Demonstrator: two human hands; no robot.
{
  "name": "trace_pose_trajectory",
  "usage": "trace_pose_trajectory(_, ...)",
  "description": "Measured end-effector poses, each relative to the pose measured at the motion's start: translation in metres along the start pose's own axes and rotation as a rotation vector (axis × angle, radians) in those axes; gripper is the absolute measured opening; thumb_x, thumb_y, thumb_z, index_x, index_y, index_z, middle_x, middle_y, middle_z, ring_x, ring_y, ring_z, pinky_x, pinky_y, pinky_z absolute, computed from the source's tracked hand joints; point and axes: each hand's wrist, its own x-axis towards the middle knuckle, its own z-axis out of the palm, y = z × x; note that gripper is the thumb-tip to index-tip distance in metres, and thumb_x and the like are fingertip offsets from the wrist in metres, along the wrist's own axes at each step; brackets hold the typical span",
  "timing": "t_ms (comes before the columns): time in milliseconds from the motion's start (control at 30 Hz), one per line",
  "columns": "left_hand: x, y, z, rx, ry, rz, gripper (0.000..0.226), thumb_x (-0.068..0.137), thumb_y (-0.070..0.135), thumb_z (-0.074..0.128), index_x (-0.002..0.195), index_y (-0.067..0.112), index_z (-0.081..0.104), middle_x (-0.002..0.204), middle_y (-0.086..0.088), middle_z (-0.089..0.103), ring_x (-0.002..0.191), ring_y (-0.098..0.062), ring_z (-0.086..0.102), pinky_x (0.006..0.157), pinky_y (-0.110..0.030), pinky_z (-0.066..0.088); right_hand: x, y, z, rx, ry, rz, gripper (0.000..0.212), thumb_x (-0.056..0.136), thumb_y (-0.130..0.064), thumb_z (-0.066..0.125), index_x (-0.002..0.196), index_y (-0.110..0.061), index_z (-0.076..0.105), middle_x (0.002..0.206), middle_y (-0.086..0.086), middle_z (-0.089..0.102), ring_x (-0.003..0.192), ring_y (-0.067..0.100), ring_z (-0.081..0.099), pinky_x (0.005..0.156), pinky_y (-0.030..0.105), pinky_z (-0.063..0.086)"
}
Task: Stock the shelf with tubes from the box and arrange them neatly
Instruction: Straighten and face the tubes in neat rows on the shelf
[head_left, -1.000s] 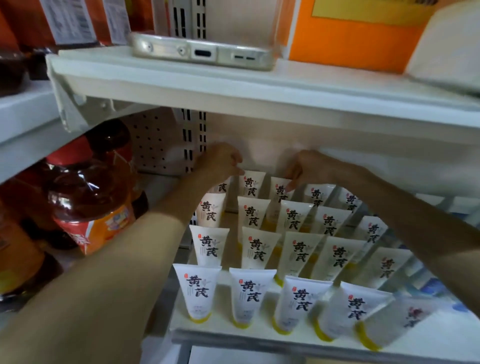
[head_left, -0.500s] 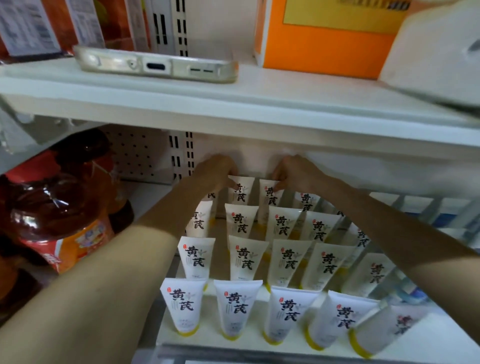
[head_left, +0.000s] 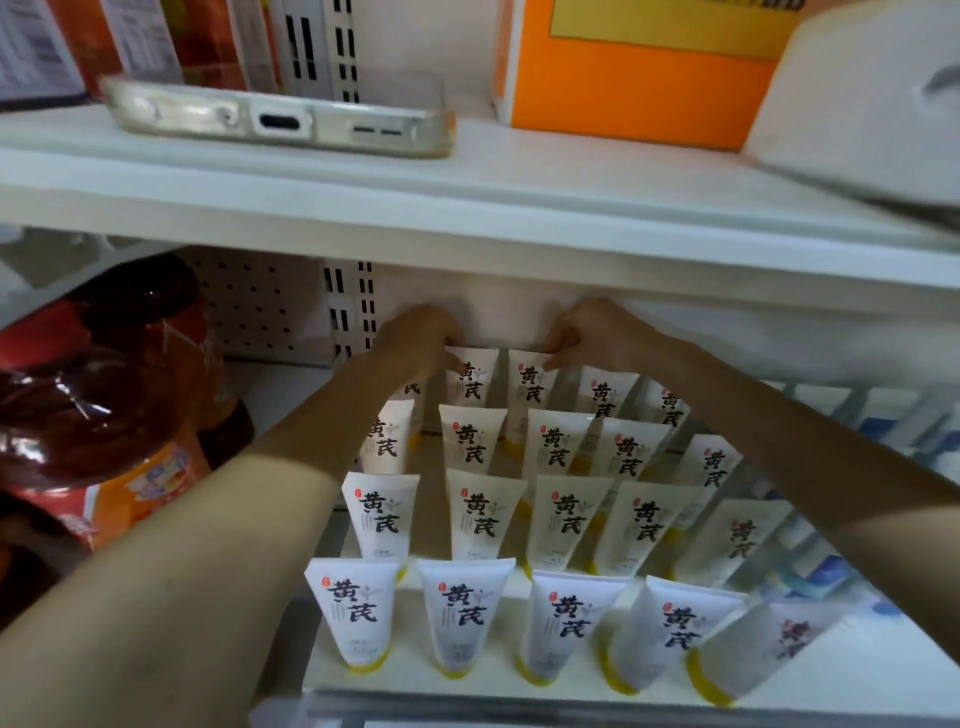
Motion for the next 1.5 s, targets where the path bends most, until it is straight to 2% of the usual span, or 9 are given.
trace_pose_trajectory(100, 0.001, 0.0, -0.001, 0.001, -0.011, -0.007, 0.029, 0.077, 0.027, 0.075, 0.103, 0.016, 0.07, 0.105, -0.003, 0.066, 0.096, -0.022, 0.059, 0.078, -0.033, 0.046, -0.017, 0.009, -0.019, 0.095, -0.06, 0.033, 0.02, 0.081, -0.025, 0.071, 0.097, -0.013, 0.07, 0.095, -0.001, 0.066, 0.096, 0.018, 0.061, 0.096, 0.034, 0.045)
trace_pose_trajectory(233, 0.0, 0.006, -0.005, 0.051, -0.059, -0.007, 0.031, 0.077, 0.028, 0.074, 0.107, 0.019, 0.069, 0.105, -0.002, 0.067, 0.096, -0.021, 0.059, 0.08, -0.034, 0.047, -0.035, 0.031, -0.029, 0.07, -0.15, 0.073, 0.02, 0.073, -0.028, 0.079, 0.091, -0.021, 0.072, 0.088, -0.011, 0.07, 0.087, 0.007, 0.065, 0.088, 0.026, 0.048)
trace_pose_trajectory(367, 0.0, 0.01, -0.007, 0.069, -0.067, -0.001, 0.031, 0.077, 0.027, 0.074, 0.107, 0.019, 0.069, 0.105, -0.001, 0.068, 0.096, -0.022, 0.06, 0.074, -0.03, 0.043, -0.037, 0.041, -0.015, 0.009, -0.097, 0.085, 0.017, 0.07, -0.023, 0.081, 0.085, -0.019, 0.073, 0.087, -0.007, 0.072, 0.081, 0.004, 0.064, 0.076, 0.021, 0.048)
trace_pose_trajectory(467, 0.001, 0.01, -0.006, 0.064, -0.048, -0.003, 0.029, 0.077, 0.027, 0.075, 0.105, 0.019, 0.07, 0.104, -0.002, 0.069, 0.095, -0.021, 0.059, 0.074, -0.031, 0.043, -0.035, 0.042, -0.005, -0.031, -0.033, 0.062, 0.016, 0.072, -0.021, 0.08, 0.086, -0.017, 0.073, 0.083, -0.007, 0.069, 0.084, 0.012, 0.064, 0.079, 0.029, 0.05)
trace_pose_trajectory(1000, 0.005, 0.006, -0.011, -0.003, -0.086, -0.011, 0.029, 0.077, 0.025, 0.075, 0.103, 0.013, 0.07, 0.102, -0.005, 0.068, 0.096, -0.023, 0.06, 0.084, -0.035, 0.049, -0.025, 0.044, -0.005, -0.075, 0.044, 0.063, 0.017, 0.073, -0.025, 0.079, 0.088, -0.018, 0.074, 0.088, -0.003, 0.071, 0.084, 0.014, 0.064, 0.075, 0.026, 0.046)
trace_pose_trajectory(1133, 0.003, 0.006, -0.011, -0.022, -0.071, 0.016, 0.025, 0.078, 0.024, 0.074, 0.101, 0.013, 0.07, 0.102, -0.005, 0.068, 0.095, -0.021, 0.06, 0.085, -0.036, 0.049, -0.025, 0.041, -0.015, -0.011, 0.032, 0.093, 0.022, 0.071, -0.026, 0.08, 0.089, -0.015, 0.074, 0.079, -0.009, 0.066, 0.085, 0.015, 0.064, 0.083, 0.029, 0.049)
trace_pose_trajectory(1300, 0.001, 0.009, -0.014, -0.057, 0.004, 0.071, 0.022, 0.079, 0.023, 0.073, 0.099, 0.015, 0.071, 0.1, -0.001, 0.068, 0.093, -0.018, 0.061, 0.079, -0.029, 0.046, -0.021, 0.043, -0.025, 0.012, 0.058, 0.077, 0.013, 0.073, -0.035, 0.076, 0.078, -0.034, 0.064, 0.081, -0.025, 0.057, 0.092, 0.011, 0.061, 0.095, 0.035, 0.046)
trace_pose_trajectory(1433, -0.001, 0.012, -0.02, -0.129, 0.095, 0.141, 0.024, 0.08, 0.025, 0.072, 0.101, 0.014, 0.07, 0.102, 0.002, 0.068, 0.093, -0.012, 0.06, 0.085, -0.03, 0.046, -0.017, 0.04, -0.024, 0.084, 0.126, 0.025, 0.018, 0.073, -0.031, 0.076, 0.088, -0.029, 0.067, 0.082, -0.023, 0.06, 0.093, 0.01, 0.063, 0.094, 0.028, 0.046)
trace_pose_trajectory(1500, -0.001, 0.012, -0.023, -0.136, 0.093, 0.167, 0.024, 0.08, 0.024, 0.072, 0.101, 0.013, 0.069, 0.105, 0.001, 0.067, 0.095, -0.013, 0.06, 0.088, -0.033, 0.048, -0.013, 0.032, -0.021, 0.121, 0.154, -0.008, 0.022, 0.074, -0.025, 0.077, 0.094, -0.019, 0.071, 0.088, -0.01, 0.067, 0.089, 0.01, 0.063, 0.092, 0.028, 0.048)
